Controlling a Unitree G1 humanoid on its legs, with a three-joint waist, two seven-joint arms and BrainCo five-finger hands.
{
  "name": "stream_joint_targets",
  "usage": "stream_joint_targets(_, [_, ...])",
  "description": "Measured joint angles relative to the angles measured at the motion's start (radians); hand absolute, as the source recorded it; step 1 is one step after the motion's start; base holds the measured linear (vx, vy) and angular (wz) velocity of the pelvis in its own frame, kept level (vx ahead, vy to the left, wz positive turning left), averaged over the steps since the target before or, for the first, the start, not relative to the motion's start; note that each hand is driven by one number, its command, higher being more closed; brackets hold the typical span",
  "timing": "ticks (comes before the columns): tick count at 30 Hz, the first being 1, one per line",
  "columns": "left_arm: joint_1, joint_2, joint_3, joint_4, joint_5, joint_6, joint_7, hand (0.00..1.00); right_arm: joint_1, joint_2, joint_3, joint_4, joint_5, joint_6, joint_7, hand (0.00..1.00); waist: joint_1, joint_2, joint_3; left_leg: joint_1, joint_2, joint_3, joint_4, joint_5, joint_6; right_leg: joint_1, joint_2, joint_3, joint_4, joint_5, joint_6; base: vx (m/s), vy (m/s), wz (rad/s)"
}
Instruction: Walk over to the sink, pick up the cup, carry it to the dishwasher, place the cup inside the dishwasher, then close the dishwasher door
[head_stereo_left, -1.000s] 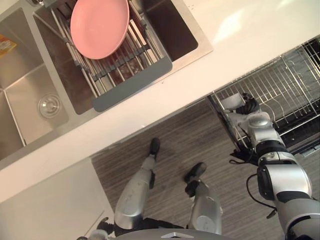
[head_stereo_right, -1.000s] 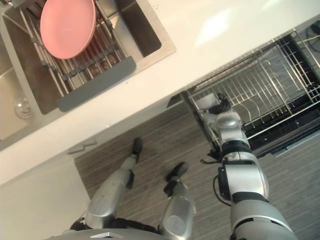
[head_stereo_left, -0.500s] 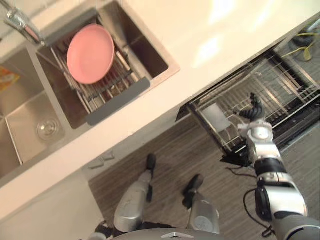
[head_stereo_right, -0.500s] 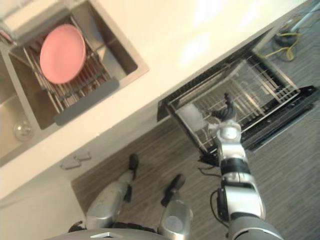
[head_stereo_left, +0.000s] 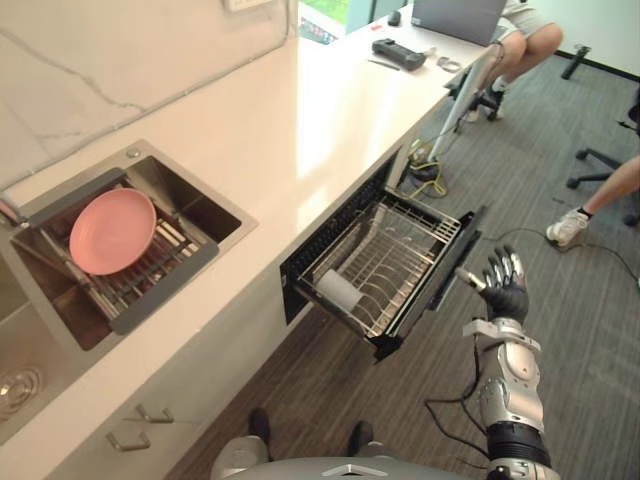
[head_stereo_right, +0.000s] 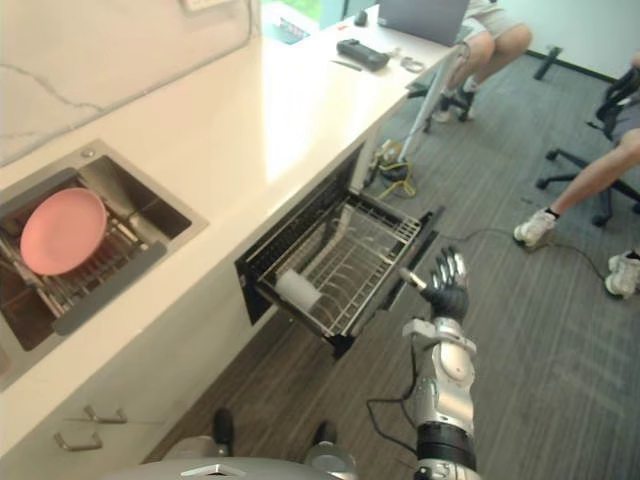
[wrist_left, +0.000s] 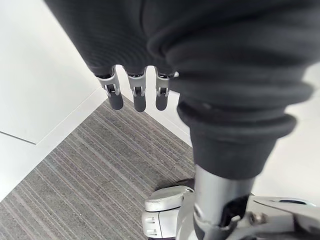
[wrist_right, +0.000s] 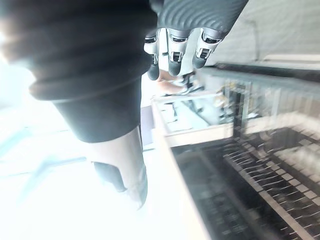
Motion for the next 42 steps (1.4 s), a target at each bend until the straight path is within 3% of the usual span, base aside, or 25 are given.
stream_joint_targets(4, [0.009, -0.009, 0.049, 0.008, -0.062, -0.003, 0.0, 0.0, 0.002, 0.048, 0.015, -0.094, 0.232, -0.003, 0.193, 0.0, 0.005, -0.01, -0.021, 0.029, 0.006, 0.01, 0.005, -0.012, -0.006, 0.032, 0.007, 0.003, -0.013, 0.005, 0.004, 0.05, -0.017, -0.05])
stream_joint_targets(7, [0.022, -0.019, 0.079, 0.009, -0.104, -0.011, 0.002, 0.0, 0.001, 0.072, 0.083, -0.147, 0.296, 0.022, 0.287, 0.0, 0.01, -0.008, -0.033, 0.028, 0.007, 0.006, 0.006, -0.015, -0.005, 0.036, 0.008, 0.0, -0.013, 0.005, 0.0, 0.05, -0.003, 0.01])
stream_joint_targets(11, [0.019, -0.03, 0.118, 0.01, -0.142, -0.013, 0.012, 0.0, -0.002, 0.092, 0.171, -0.202, 0.317, 0.037, 0.323, 0.0, 0.017, -0.007, -0.032, -0.022, 0.005, -0.049, 0.058, -0.026, 0.002, 0.057, 0.006, -0.063, -0.012, -0.004, -0.003, 0.01, -0.012, 0.45])
stream_joint_targets(13, [0.019, -0.044, 0.151, 0.01, -0.14, -0.012, 0.014, 0.0, -0.022, 0.097, 0.192, -0.205, 0.314, 0.031, 0.313, 0.0, 0.021, -0.001, -0.029, -0.056, 0.0, -0.082, 0.097, -0.053, 0.015, 0.08, 0.004, -0.128, -0.007, -0.014, -0.001, -0.01, -0.001, 0.96])
stream_joint_targets(16, [0.013, -0.051, 0.159, 0.031, -0.102, -0.01, 0.008, 0.0, -0.038, 0.102, 0.181, -0.241, 0.304, -0.033, 0.237, 0.0, 0.017, -0.001, -0.024, -0.083, 0.04, 0.108, 0.16, -0.086, 0.073, 0.126, -0.036, -0.288, -0.004, -0.026, 0.013, 0.04, 0.076, 1.42])
stream_joint_targets(17, [0.023, -0.068, 0.157, 0.043, -0.085, -0.003, -0.004, 0.0, -0.072, 0.074, 0.182, -0.24, 0.294, -0.054, 0.205, 0.0, 0.022, 0.035, -0.024, -0.083, 0.065, 0.178, 0.21, -0.082, 0.068, 0.13, -0.049, -0.312, 0.029, -0.041, 0.03, 0.06, 0.165, 0.89])
stream_joint_targets(18, [0.037, -0.082, 0.154, 0.061, -0.075, 0.006, -0.006, 0.0, -0.1, 0.061, 0.188, -0.238, 0.28, -0.068, 0.174, 0.0, 0.029, 0.05, -0.025, -0.071, 0.042, 0.174, 0.182, -0.066, 0.046, 0.132, -0.072, -0.319, 0.058, -0.051, 0.043, 0.06, 0.175, 0.58])
stream_joint_targets(19, [0.045, -0.085, 0.145, 0.065, -0.069, 0.006, -0.008, 0.0, -0.111, 0.061, 0.192, -0.238, 0.273, -0.074, 0.159, 0.0, 0.035, 0.051, -0.025, -0.057, 0.026, 0.17, 0.159, -0.06, 0.048, 0.132, -0.087, -0.317, 0.065, -0.054, 0.051, 0.08, 0.206, 0.28])
stream_joint_targets(23, [0.079, -0.086, 0.13, 0.077, -0.051, 0.012, -0.033, 0.0, -0.126, 0.09, 0.235, -0.239, 0.249, -0.075, 0.085, 0.0, 0.037, 0.023, -0.024, 0.013, -0.051, 0.161, -0.002, -0.008, 0.063, 0.128, -0.152, -0.324, 0.125, -0.078, 0.071, 0.07, 0.17, 0.16])
stream_joint_targets(24, [0.079, -0.075, 0.128, 0.077, -0.041, 0.011, -0.04, 0.0, -0.119, 0.094, 0.232, -0.24, 0.244, -0.074, 0.061, 0.0, 0.032, 0.0, -0.016, 0.011, -0.073, 0.147, -0.002, -0.013, 0.073, 0.116, -0.19, -0.337, 0.187, -0.106, 0.071, 0.06, 0.105, 0.29])
stream_joint_targets(25, [0.078, -0.07, 0.123, 0.077, -0.039, 0.009, -0.042, 0.0, -0.115, 0.094, 0.227, -0.241, 0.236, -0.074, 0.051, 0.0, 0.032, -0.006, -0.013, 0.011, -0.082, 0.142, -0.002, -0.017, 0.077, 0.109, -0.208, -0.339, 0.22, -0.114, 0.069, 0.06, 0.104, 0.35])
stream_joint_targets(27, [0.073, -0.057, 0.093, 0.086, -0.022, 0.002, -0.043, 0.0, -0.092, 0.09, 0.215, -0.243, 0.228, -0.074, 0.026, 0.0, 0.024, -0.015, -0.006, 0.01, -0.092, 0.107, -0.002, -0.023, 0.087, 0.071, -0.265, -0.332, 0.368, -0.113, 0.042, 0.08, 0.119, 0.49])
stream_joint_targets(28, [0.07, -0.048, 0.078, 0.088, -0.02, 0.001, -0.043, 0.0, -0.074, 0.086, 0.208, -0.243, 0.227, -0.074, 0.013, 0.0, 0.022, -0.01, -0.005, 0.013, -0.096, 0.084, -0.001, -0.025, 0.103, 0.035, -0.304, -0.306, 0.492, -0.094, -0.009, 0.1, 0.143, 0.63])
stream_joint_targets(30, [0.063, -0.027, 0.063, 0.078, -0.02, -0.004, -0.034, 0.0, -0.062, 0.089, 0.21, -0.242, 0.226, -0.074, -0.013, 0.0, 0.024, -0.022, 0.006, 0.037, -0.1, 0.03, 0.005, -0.024, 0.116, -0.038, -0.327, -0.167, 0.657, -0.053, -0.111, 0.16, 0.112, 0.73])
stream_joint_targets(32, [0.046, 0.001, 0.062, 0.056, -0.02, -0.012, -0.026, 0.0, -0.056, 0.103, 0.214, -0.244, 0.207, -0.074, -0.013, 0.0, 0.016, -0.037, 0.013, 0.047, -0.096, -0.039, 0.005, -0.026, 0.121, -0.08, -0.256, -0.021, 0.726, -0.175, -0.062, 0.13, 0.022, 0.96])
stream_joint_targets(35, [0.009, 0.01, 0.063, 0.035, -0.011, -0.013, -0.029, 0.0, -0.062, 0.108, 0.218, -0.295, 0.167, -0.075, -0.012, 0.0, 0.018, -0.048, 0.015, 0.062, -0.094, -0.102, 0.005, -0.032, 0.122, -0.102, -0.161, 0.04, 0.647, -0.251, -0.049, 0.11, -0.034, 0.78])
stream_joint_targets(38, [0.003, 0.013, 0.064, 0.028, -0.001, -0.013, -0.03, 0.0, -0.063, 0.103, 0.211, -0.327, 0.17, -0.078, -0.012, 0.0, 0.013, -0.05, 0.014, 0.039, -0.09, -0.135, 0.027, -0.05, 0.104, -0.112, -0.106, 0.082, 0.468, -0.232, -0.036, 0.04, -0.079, 0.34])
stream_joint_targets(40, [0.004, 0.015, 0.065, 0.028, -0.001, -0.011, -0.03, 0.0, -0.063, 0.104, 0.198, -0.33, 0.171, -0.076, -0.012, 0.0, 0.02, -0.069, 0.002, 0.035, -0.098, -0.138, 0.031, -0.059, 0.09, -0.106, -0.09, 0.098, 0.351, -0.129, -0.035, 0.06, -0.161, 0.14])
stream_joint_targets(41, [0.006, 0.019, 0.067, 0.027, 0.0, -0.005, -0.031, 0.0, -0.063, 0.101, 0.19, -0.331, 0.17, -0.07, -0.011, 0.0, 0.023, -0.077, -0.004, 0.036, -0.101, -0.139, 0.027, -0.061, 0.076, -0.081, -0.086, 0.103, 0.298, -0.136, 0.003, 0.12, -0.225, 0.0])
stream_joint_targets(42, [0.001, 0.018, 0.067, 0.027, 0.001, -0.001, -0.031, 0.0, -0.063, 0.097, 0.178, -0.334, 0.17, -0.067, -0.01, 0.0, 0.027, -0.076, -0.01, 0.037, -0.088, -0.14, 0.025, -0.061, 0.066, -0.063, -0.067, 0.097, 0.259, -0.139, 0.012, 0.11, -0.222, 0.02])
